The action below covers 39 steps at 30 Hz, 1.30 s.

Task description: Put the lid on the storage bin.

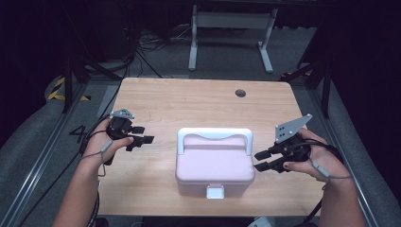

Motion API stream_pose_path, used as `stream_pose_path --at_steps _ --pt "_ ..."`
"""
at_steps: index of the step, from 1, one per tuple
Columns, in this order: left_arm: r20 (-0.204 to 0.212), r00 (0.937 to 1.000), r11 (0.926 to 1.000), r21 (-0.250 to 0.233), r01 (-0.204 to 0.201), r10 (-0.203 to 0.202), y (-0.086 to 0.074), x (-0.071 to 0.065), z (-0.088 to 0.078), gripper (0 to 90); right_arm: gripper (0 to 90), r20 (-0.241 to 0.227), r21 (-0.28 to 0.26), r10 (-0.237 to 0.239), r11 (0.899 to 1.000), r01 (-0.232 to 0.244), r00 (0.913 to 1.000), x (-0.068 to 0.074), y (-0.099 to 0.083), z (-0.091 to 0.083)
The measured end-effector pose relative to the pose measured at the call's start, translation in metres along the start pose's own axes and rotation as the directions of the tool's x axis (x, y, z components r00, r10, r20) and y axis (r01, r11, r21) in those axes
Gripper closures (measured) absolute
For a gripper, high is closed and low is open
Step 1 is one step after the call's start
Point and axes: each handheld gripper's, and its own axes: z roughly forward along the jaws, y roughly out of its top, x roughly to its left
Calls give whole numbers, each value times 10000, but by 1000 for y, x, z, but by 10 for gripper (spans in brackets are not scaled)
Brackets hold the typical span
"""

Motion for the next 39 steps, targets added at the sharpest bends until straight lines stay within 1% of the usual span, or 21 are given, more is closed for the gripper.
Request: stream_pose_path --at_steps 2,3,4,5,6,8,12,13,16,17,18,19,20,23,27,29,31,32,34,36,39 --pt "-117 9999 10000 -76 4 -5 -1 1 -1 379 568 132 -190 91 9998 -88 9999 -2 0 -1" --pt "-184 9998 9999 -121 -23 20 -2 3 -2 375 524 468 -662 162 9977 -130 9988 -6 0 -3" --pt "-213 9998 10000 -81 9 -11 -3 3 -3 371 518 675 -989 273 9949 -205 9973 -9 0 -4" --pt "-285 9996 9999 -123 57 -60 -4 5 -4 365 517 910 -1297 588 9905 -467 9941 -15 -1 -7" --pt "-326 9993 9997 -188 156 -162 -5 6 -4 365 514 1047 -1417 673 9885 -520 9922 -18 -2 -8" --pt "-367 9993 9999 -117 85 -89 -6 8 -5 364 514 1163 -1545 764 9863 -579 9903 -21 -3 -10" --pt "-530 9983 9997 -102 221 -226 -10 12 -5 361 473 1694 -2218 1372 9702 -979 9760 -34 -7 -15" --pt "-563 9982 9998 -111 189 -195 -11 14 -5 361 470 1852 -2288 1416 9686 -975 9724 -36 -8 -16" --pt "-664 9975 9996 -111 248 -255 -13 19 -5 360 444 2237 -2359 1516 9669 -974 9628 -44 -13 -17" --pt "-741 9971 9999 -62 139 -143 -13 20 -5 360 441 2334 -2400 1592 9654 -1018 9593 -47 -15 -18" --pt "-719 9969 9995 -55 303 -306 -14 21 -4 360 436 2419 -2435 1607 9647 -1004 9569 -49 -16 -18" --pt "-719 9969 9995 -55 303 -306 -14 21 -4 357 436 2419 -2435 1607 9647 -1004 9569 -49 -16 -18" --pt "-799 9963 9995 114 310 -300 -16 24 -3 357 427 2555 -2461 1682 9636 -1042 9521 -52 -18 -19" --pt "-1033 9940 9987 320 385 -350 -17 27 -1 352 411 3044 -2473 2034 9603 -1290 9306 -63 -26 -19" --pt "-1016 9933 9980 232 581 -555 -19 31 2 350 399 3424 -2364 2373 9582 -1610 9091 -80 -38 -13" --pt "-1008 9930 9976 251 639 -611 -20 33 4 352 398 3514 -2306 2482 9575 -1735 9027 -87 -43 -9" --pt "-1233 9909 9975 368 596 -546 -21 35 6 352 399 3619 -2172 2603 9573 -1906 8951 -94 -48 -4" --pt "-1299 9903 9975 441 552 -491 -22 36 7 354 399 3628 -2133 2633 9572 -1954 8939 -97 -50 -2" --pt "-1437 9885 9975 457 548 -477 -23 38 9 357 399 3626 -2097 2835 9530 -2187 8878 -102 -54 3" --pt "-1384 9892 9975 437 556 -490 -24 38 11 350 399 3775 -1938 2913 9531 -2326 8790 -107 -58 8" --pt "-1329 9908 9983 485 333 -266 -25 37 15 329 400 3780 -1857 3091 9488 -2556 8727 -113 -63 14"
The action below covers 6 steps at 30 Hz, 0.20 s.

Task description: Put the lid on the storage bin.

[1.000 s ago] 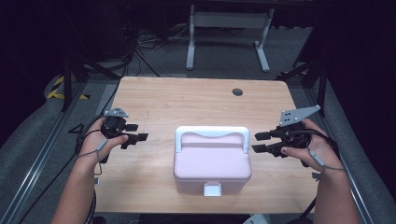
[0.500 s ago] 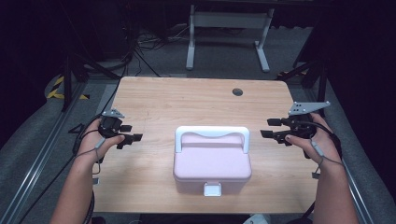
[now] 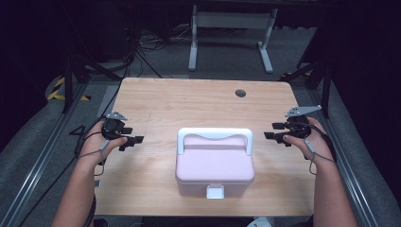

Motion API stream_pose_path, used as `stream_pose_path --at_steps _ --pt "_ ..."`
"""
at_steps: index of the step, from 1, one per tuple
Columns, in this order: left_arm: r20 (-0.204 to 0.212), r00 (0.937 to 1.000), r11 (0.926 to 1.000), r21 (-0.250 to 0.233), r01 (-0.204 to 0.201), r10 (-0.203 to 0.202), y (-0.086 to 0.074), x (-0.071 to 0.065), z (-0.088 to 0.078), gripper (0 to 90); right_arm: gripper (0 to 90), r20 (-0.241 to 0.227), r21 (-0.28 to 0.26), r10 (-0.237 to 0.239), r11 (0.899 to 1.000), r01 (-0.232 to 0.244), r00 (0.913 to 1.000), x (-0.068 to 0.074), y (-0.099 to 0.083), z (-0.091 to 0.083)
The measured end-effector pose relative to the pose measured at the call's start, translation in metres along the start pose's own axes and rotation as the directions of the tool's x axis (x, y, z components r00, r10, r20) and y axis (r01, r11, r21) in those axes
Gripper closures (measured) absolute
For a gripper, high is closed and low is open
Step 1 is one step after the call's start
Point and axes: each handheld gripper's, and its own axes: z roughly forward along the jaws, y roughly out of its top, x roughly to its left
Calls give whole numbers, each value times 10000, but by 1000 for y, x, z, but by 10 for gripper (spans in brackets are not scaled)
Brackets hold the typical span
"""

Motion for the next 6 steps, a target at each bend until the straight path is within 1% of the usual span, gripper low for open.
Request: stream_pose_path --at_steps 1,3,4,5,6 --pt "-39 10000 10000 40 -34 34 0 -1 1 315 400 41 62 114 9999 -114 9999 -2 -2 2" --pt "-67 9999 9998 149 -120 121 -1 -1 3 300 404 157 218 134 9997 -137 9998 -3 -3 5" --pt "-92 9999 9994 317 -119 122 -1 -1 3 300 404 170 213 157 9996 -161 9997 -4 -4 6" --pt "-171 9998 9994 330 -54 59 -1 -1 4 303 404 161 224 203 9995 -206 9997 -4 -4 6" --pt "-201 9998 9990 442 50 -41 -1 -1 5 318 404 149 241 249 9994 -252 9996 -4 -5 7"
